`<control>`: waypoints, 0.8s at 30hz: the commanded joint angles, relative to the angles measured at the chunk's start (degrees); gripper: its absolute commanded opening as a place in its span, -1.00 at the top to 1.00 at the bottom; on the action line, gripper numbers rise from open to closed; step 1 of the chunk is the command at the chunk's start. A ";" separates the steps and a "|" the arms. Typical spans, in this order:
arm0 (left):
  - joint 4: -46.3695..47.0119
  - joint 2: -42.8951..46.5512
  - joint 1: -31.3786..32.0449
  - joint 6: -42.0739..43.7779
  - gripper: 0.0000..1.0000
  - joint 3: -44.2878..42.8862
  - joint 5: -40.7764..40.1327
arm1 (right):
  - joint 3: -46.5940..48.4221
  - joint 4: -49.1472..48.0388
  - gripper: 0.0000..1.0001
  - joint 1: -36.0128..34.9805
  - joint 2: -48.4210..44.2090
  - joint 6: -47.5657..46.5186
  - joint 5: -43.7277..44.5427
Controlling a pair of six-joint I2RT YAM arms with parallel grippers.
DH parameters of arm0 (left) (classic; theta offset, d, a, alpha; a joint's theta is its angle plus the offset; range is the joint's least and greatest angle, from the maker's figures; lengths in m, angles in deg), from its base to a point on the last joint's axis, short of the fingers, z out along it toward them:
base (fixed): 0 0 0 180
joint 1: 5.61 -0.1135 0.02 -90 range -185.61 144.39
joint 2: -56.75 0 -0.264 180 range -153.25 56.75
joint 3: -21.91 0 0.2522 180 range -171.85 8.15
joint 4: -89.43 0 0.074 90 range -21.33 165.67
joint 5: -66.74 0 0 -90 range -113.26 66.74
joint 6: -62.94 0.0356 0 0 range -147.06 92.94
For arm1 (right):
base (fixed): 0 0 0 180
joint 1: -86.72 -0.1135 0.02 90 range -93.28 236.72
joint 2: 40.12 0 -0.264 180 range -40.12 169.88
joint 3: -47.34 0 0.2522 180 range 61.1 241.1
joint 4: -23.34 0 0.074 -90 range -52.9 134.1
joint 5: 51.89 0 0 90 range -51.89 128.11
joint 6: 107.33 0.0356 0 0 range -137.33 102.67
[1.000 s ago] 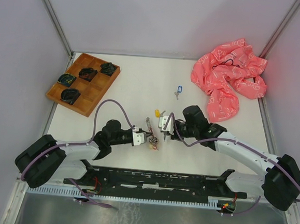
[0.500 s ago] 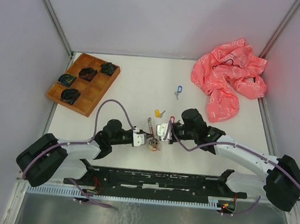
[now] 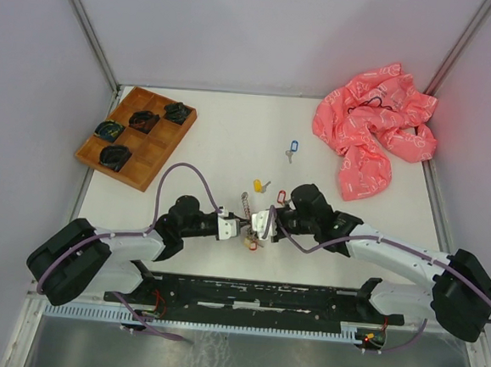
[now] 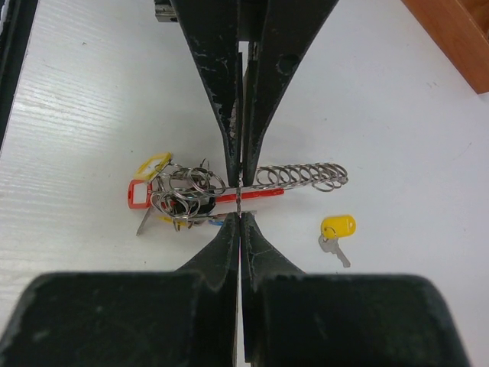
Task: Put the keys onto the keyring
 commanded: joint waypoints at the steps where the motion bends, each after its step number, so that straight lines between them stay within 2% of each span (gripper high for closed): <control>1: 4.91 0.57 -0.16 0.69 0.95 -1.45 0.96 | -0.73 -3.79 0.99 -1.05 0.27 -1.53 2.61; 10: 5.00 0.34 -0.17 0.40 0.95 -1.22 1.22 | -1.19 -4.57 0.99 -1.98 0.69 -2.09 4.74; 24: 5.00 0.50 -0.18 0.32 0.95 -1.20 1.05 | -0.25 -3.28 0.99 -2.51 1.56 -2.01 2.99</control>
